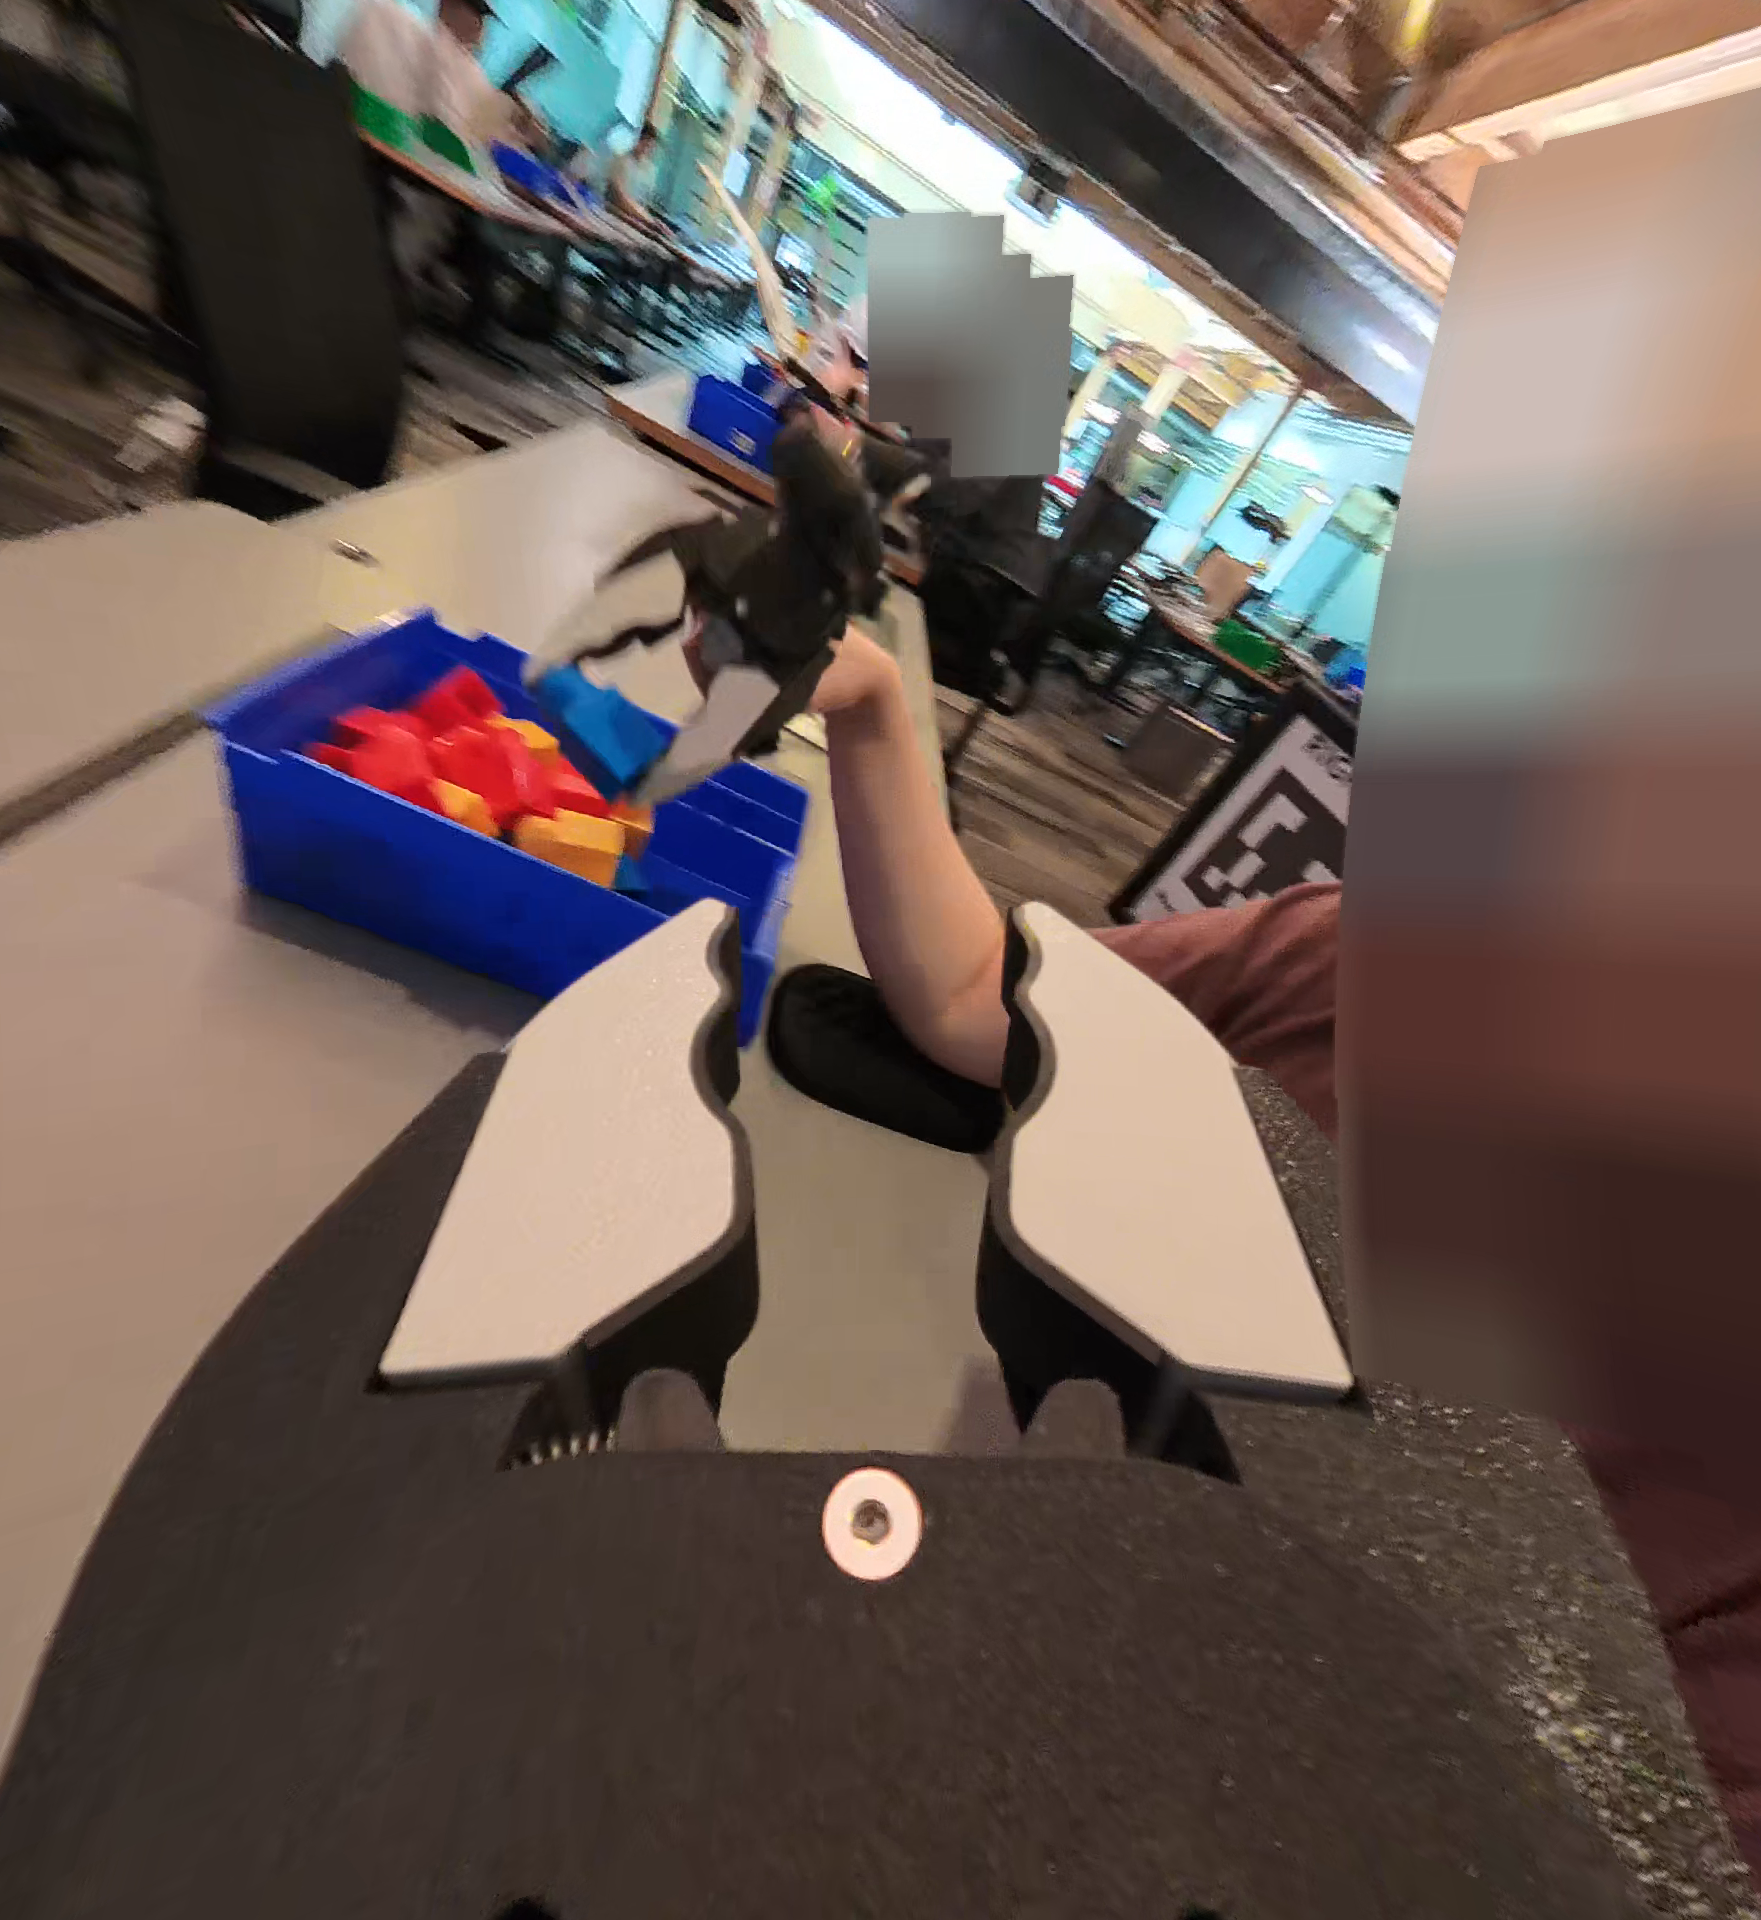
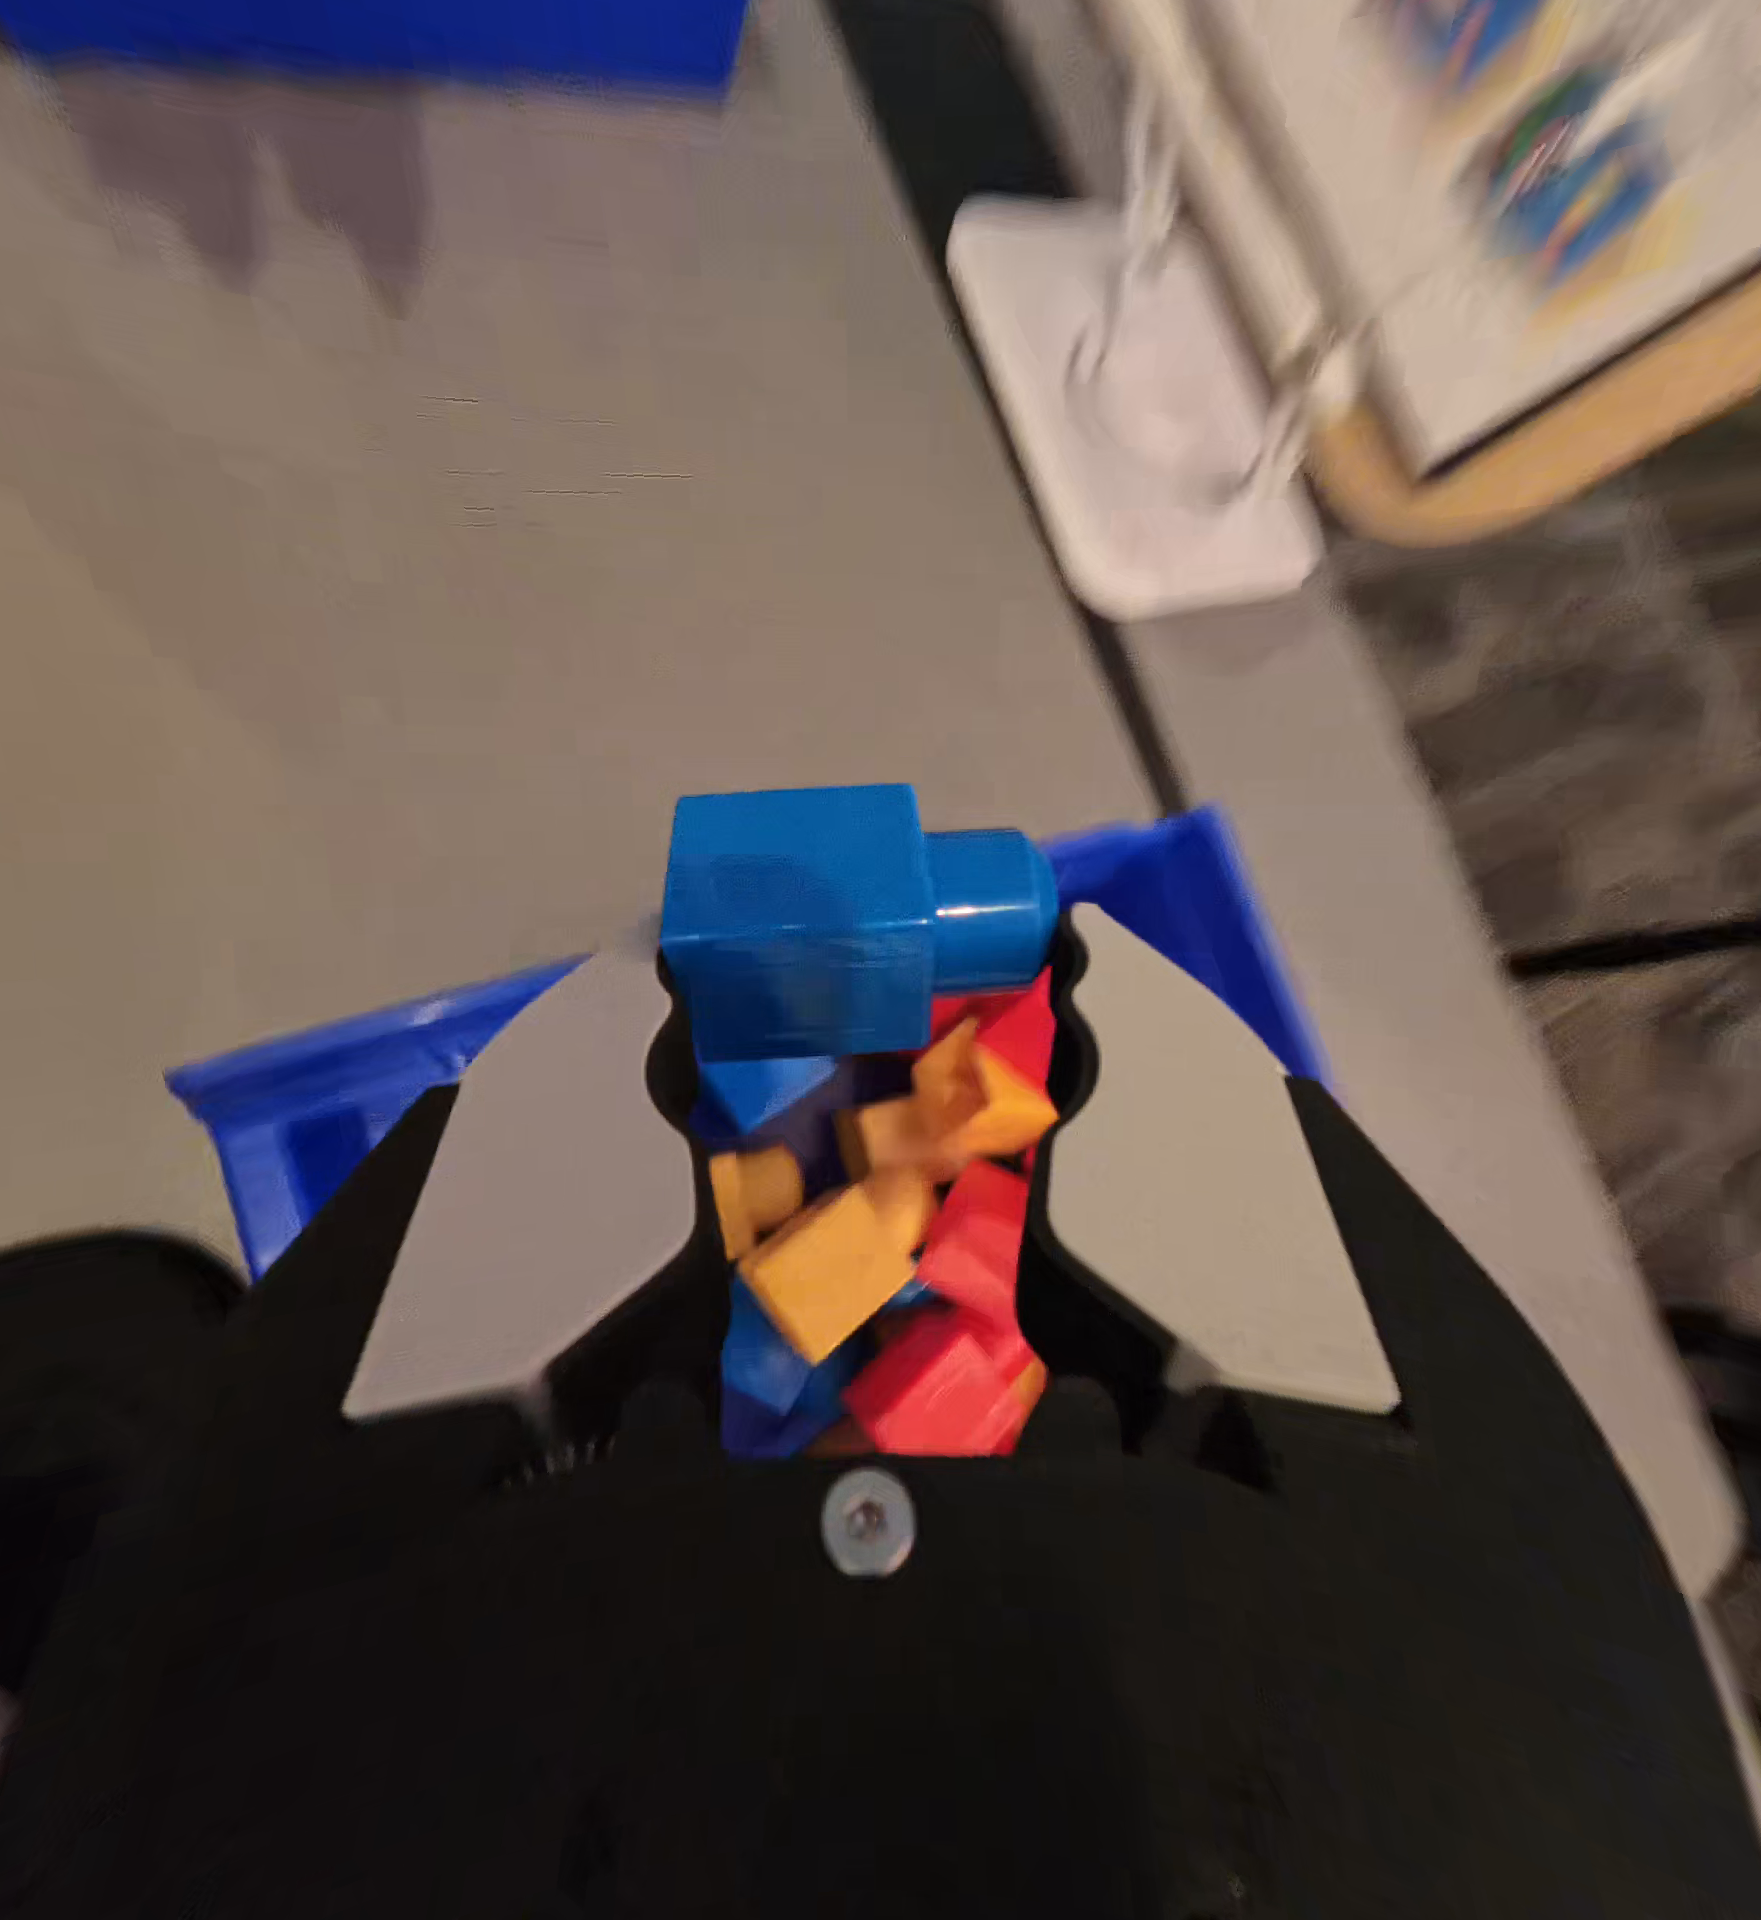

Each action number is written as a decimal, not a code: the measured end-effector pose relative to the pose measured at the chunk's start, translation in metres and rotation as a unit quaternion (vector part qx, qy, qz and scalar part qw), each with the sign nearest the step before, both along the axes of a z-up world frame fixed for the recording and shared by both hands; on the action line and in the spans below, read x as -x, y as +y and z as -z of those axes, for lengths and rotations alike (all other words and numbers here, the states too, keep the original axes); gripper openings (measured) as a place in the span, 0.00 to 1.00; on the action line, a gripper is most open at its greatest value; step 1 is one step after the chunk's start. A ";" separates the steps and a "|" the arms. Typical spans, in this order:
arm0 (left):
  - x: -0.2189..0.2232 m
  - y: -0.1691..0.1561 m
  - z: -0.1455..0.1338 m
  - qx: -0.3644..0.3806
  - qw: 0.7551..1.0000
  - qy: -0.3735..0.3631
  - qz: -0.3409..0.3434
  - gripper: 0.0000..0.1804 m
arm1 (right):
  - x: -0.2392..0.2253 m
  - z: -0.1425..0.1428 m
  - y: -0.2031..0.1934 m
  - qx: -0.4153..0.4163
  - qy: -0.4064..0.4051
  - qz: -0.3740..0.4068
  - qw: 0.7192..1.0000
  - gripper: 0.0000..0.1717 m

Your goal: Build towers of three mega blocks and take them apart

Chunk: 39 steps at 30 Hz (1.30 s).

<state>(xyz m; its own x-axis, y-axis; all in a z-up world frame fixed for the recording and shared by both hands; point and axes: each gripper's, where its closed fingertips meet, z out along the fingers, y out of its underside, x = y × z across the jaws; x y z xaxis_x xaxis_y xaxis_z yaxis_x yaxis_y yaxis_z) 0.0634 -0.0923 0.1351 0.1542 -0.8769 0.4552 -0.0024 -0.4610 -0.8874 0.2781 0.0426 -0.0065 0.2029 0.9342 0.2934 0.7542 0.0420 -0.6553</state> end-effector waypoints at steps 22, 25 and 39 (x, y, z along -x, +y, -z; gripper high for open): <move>0.305 -0.016 0.017 -0.039 0.795 0.186 -0.576 0.32 | -0.187 0.026 0.033 0.225 0.128 0.457 0.851 0.35; 0.345 -0.027 0.064 0.016 0.769 0.235 -0.595 0.34 | -0.181 0.032 0.026 0.265 0.162 0.450 0.837 0.31; 0.331 0.002 0.207 0.202 0.788 0.324 -0.483 0.37 | -0.201 0.104 0.006 0.311 -0.047 0.506 0.803 0.19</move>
